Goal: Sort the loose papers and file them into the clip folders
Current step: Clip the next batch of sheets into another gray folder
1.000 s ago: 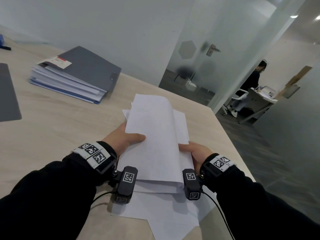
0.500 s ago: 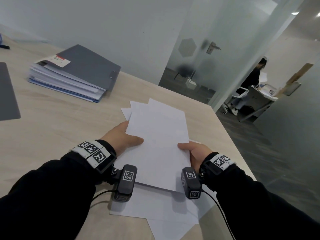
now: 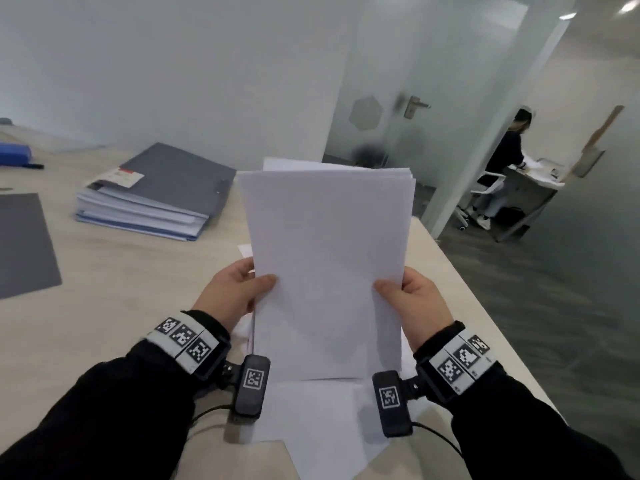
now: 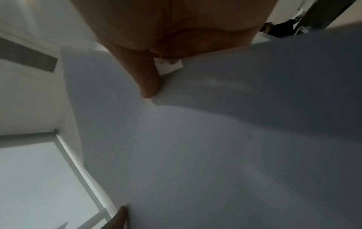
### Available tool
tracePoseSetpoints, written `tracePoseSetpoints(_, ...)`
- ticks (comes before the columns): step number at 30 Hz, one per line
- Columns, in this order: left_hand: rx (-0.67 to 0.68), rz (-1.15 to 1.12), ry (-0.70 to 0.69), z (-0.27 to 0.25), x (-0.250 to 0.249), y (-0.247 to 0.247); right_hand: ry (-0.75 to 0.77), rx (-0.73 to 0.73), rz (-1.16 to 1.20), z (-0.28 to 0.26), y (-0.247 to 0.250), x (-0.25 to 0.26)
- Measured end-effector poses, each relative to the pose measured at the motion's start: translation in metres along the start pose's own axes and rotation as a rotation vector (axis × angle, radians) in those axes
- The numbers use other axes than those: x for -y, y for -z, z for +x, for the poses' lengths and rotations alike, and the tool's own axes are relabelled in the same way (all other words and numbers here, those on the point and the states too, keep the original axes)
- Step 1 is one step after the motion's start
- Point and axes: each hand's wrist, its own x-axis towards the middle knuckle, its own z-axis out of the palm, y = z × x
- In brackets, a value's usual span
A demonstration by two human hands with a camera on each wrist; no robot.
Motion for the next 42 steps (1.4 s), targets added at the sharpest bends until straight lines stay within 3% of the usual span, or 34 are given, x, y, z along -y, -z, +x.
tracePoseSetpoints(6, -0.089, 0.071, -0.221, -0.025, -0.021, -0.038, 0.110, -0.121, 0.197, -0.016, 0.020, 0.008)
tracePoseSetpoints(9, -0.105, 0.090, -0.289, -0.033, -0.025, -0.051, 0.123, -0.112, 0.352, -0.020, 0.028, 0.003)
tracePoseSetpoints(18, -0.034, 0.268, -0.038, -0.060, 0.016, -0.047, -0.146, 0.043, 0.460, -0.042, 0.032, -0.059)
tracePoseSetpoints(22, -0.062, 0.270, -0.060, -0.059, 0.010, -0.050, -0.189, 0.081, 0.325, -0.044, 0.036, -0.060)
tracePoseSetpoints(25, -0.033, 0.299, -0.065, -0.060, 0.006, -0.054, -0.172, 0.002, 0.171, -0.040, 0.043, -0.058)
tracePoseSetpoints(33, -0.038, 0.806, -0.218, -0.041, -0.033, -0.038, -0.187, -0.464, 0.335, -0.028, 0.086, -0.080)
tracePoseSetpoints(38, 0.128, 1.400, -0.109, -0.017, -0.039, -0.046, -0.232, -0.598, 0.485, -0.028, 0.097, -0.096)
tracePoseSetpoints(42, 0.414, 1.768, 0.050, -0.018, -0.027, -0.068, -0.242, -0.560, 0.434, -0.027, 0.100, -0.102)
